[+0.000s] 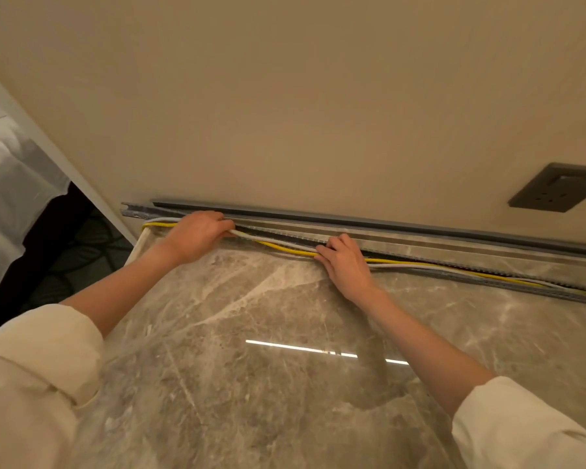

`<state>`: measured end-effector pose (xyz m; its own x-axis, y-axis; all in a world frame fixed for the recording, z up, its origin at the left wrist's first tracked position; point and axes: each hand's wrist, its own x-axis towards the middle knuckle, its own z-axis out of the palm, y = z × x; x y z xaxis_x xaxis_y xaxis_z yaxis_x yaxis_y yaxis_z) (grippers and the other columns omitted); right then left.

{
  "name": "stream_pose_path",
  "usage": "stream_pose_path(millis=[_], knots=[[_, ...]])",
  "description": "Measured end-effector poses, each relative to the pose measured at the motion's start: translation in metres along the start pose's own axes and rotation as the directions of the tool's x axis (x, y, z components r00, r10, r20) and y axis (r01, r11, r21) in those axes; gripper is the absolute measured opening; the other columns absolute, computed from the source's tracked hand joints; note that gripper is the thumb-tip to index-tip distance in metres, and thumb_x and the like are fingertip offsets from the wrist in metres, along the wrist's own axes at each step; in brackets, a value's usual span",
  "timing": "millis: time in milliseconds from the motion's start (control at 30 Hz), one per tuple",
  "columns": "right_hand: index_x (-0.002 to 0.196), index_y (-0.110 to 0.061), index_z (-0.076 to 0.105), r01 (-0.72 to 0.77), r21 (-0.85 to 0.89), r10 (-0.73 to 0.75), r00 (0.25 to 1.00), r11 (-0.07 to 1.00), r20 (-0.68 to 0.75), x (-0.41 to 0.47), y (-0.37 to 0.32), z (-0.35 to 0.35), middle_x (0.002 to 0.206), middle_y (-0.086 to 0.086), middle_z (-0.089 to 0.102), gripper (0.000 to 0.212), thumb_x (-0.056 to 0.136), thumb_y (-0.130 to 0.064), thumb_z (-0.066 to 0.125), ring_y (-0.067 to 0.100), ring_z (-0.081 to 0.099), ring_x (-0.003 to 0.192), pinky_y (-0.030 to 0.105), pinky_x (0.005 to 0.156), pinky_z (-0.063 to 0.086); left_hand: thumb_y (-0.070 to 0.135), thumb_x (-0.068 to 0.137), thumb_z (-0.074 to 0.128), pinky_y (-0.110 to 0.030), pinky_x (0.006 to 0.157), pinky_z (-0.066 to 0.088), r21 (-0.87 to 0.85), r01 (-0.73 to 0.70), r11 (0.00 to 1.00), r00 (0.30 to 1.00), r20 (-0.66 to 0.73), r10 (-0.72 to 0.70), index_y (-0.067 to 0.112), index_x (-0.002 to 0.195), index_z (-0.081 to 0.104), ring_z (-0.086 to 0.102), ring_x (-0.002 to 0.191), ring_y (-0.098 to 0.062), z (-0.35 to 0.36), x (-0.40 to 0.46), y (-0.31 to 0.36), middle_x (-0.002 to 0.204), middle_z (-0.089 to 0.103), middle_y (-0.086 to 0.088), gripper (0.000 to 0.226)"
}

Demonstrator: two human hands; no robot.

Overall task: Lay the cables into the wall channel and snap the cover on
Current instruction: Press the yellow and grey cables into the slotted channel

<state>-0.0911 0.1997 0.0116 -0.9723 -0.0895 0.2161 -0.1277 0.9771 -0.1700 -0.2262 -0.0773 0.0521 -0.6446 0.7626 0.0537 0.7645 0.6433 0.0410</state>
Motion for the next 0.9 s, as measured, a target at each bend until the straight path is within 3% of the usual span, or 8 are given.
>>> stream_pose_path(millis=[233,400,600,767,900], knots=[[0.108,0.001,0.064,0.018,-0.015,-0.017,0.998,1.000,0.053,0.009,0.002,-0.002,0.093,0.019,0.061,0.027,0.096,-0.018,0.049,0.033,0.051,0.094,0.038,0.079,0.042,0.012,0.083,0.065,-0.038,0.072,0.048,-0.275,0.140,0.951,0.987,-0.033,-0.155,0.008,0.095,0.064,0.063,0.084,-0.032,-0.011,0.024,-0.009,0.089,0.070,-0.015,0.012],[0.093,0.001,0.064,0.011,0.031,-0.010,1.000,0.999,-0.026,0.007,0.004,0.001,0.088,0.015,0.058,0.020,0.089,-0.018,0.061,0.030,0.055,0.081,0.038,0.066,0.048,-0.004,0.078,0.063,-0.035,0.071,0.046,-0.388,0.176,0.905,0.979,-0.029,-0.203,0.005,0.087,0.066,0.063,0.080,-0.032,0.001,0.025,-0.007,0.084,0.070,-0.016,0.012],[0.094,0.000,0.066,0.037,-0.031,-0.039,0.998,0.999,-0.057,0.006,0.008,0.000,0.088,0.014,0.062,0.017,0.079,-0.005,0.071,0.029,0.058,0.079,0.035,0.062,0.051,-0.001,0.078,0.066,-0.032,0.075,0.044,-0.544,0.311,0.779,0.923,-0.021,-0.384,0.004,0.085,0.070,0.061,0.082,-0.025,0.013,0.029,0.001,0.086,0.071,-0.015,0.010],[0.124,-0.006,0.059,-0.015,-0.045,0.013,0.999,0.999,-0.042,-0.010,0.018,0.001,0.110,0.022,0.058,0.048,0.078,0.009,0.063,0.036,0.056,0.101,0.040,0.079,0.051,0.001,0.078,0.069,-0.030,0.074,0.041,-0.534,0.298,0.791,0.924,-0.048,-0.381,0.005,0.083,0.070,0.061,0.086,-0.028,0.016,0.030,0.002,0.087,0.069,-0.016,0.007],[0.133,-0.009,0.050,-0.006,-0.022,0.006,1.000,1.000,0.010,-0.016,0.018,0.000,0.125,0.023,0.052,0.053,0.084,0.008,0.056,0.036,0.049,0.116,0.043,0.092,0.048,0.001,0.076,0.071,-0.029,0.081,0.041,-0.517,0.296,0.803,0.922,-0.065,-0.381,0.006,0.085,0.072,0.052,0.090,-0.020,0.022,0.026,0.003,0.098,0.058,-0.012,0.010]])
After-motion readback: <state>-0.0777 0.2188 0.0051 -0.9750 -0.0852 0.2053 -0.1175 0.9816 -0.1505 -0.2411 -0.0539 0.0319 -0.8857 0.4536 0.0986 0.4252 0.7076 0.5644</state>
